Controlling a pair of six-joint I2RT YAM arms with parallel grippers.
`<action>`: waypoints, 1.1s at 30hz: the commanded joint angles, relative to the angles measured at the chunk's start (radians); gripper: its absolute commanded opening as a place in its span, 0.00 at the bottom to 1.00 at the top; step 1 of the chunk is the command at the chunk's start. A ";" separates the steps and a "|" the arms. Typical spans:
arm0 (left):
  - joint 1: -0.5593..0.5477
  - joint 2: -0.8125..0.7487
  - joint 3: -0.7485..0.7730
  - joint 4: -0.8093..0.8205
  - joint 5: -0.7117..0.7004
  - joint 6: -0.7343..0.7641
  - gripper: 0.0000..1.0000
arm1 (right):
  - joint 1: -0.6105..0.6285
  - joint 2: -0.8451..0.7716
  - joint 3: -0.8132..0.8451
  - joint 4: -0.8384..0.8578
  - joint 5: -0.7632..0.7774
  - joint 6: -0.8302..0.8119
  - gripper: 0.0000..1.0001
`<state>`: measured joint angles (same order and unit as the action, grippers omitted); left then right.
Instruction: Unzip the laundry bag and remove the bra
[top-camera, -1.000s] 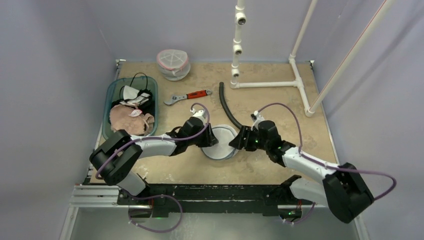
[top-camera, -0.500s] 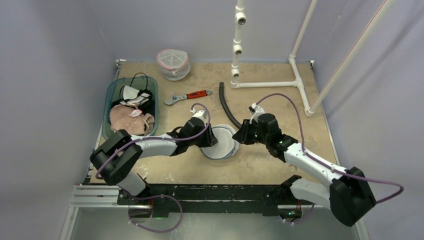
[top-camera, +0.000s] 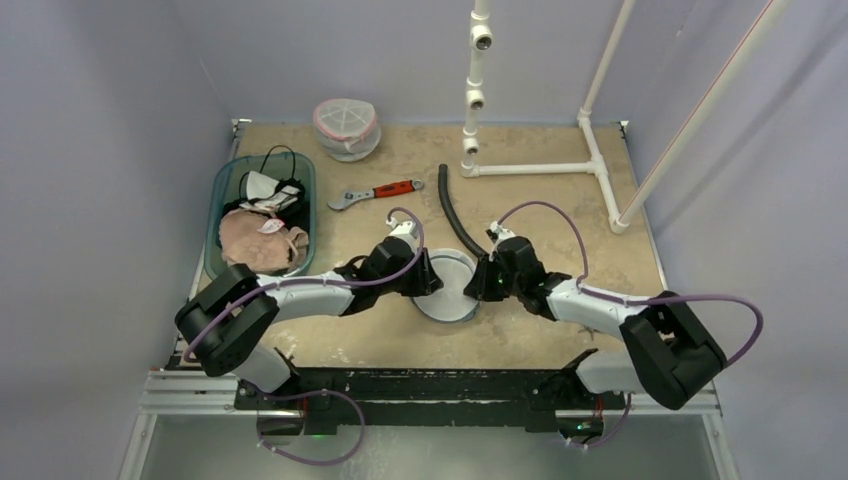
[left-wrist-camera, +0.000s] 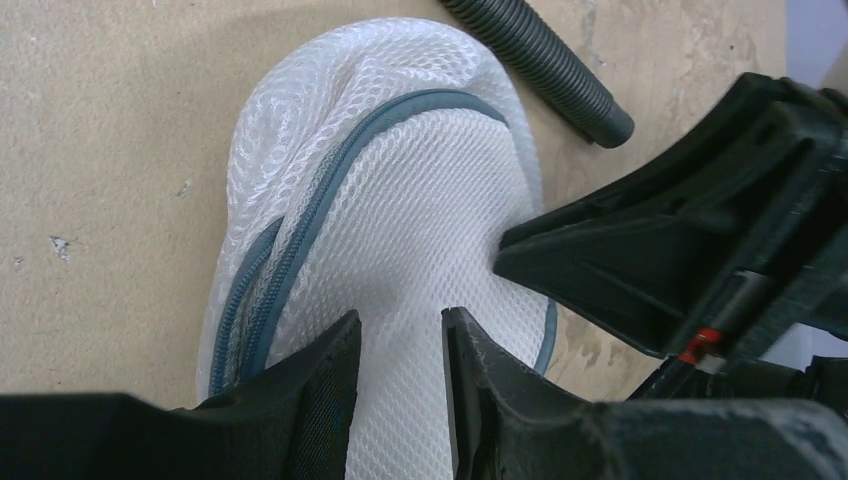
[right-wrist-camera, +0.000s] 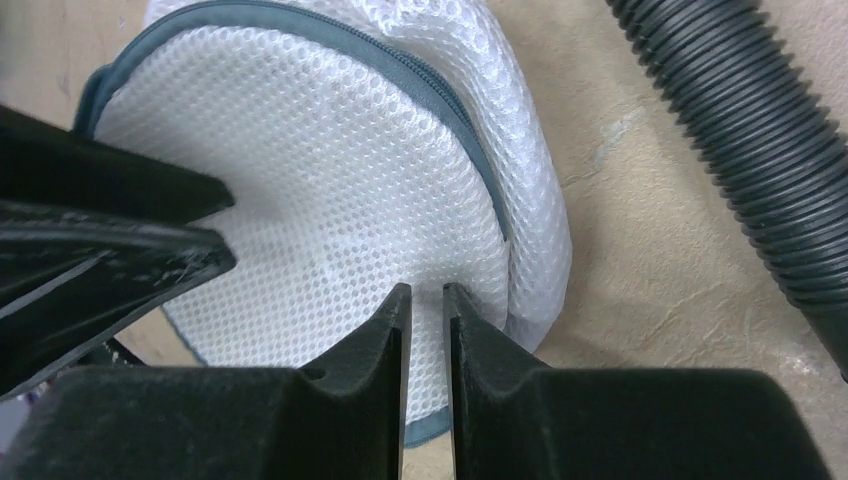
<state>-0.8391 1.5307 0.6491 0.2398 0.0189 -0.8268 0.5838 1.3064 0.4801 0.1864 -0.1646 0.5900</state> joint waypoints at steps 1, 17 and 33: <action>-0.003 -0.034 0.025 0.029 -0.006 0.014 0.35 | 0.002 0.040 -0.034 0.051 0.067 0.054 0.21; -0.004 0.028 -0.021 0.065 -0.043 0.046 0.35 | -0.001 0.006 -0.088 0.043 0.121 0.137 0.24; -0.003 -0.154 -0.039 0.003 -0.037 0.035 0.39 | -0.002 -0.269 0.004 -0.148 0.142 0.081 0.54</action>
<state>-0.8452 1.4754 0.5819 0.3210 0.0093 -0.8169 0.5835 1.1507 0.4118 0.1905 -0.0803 0.7090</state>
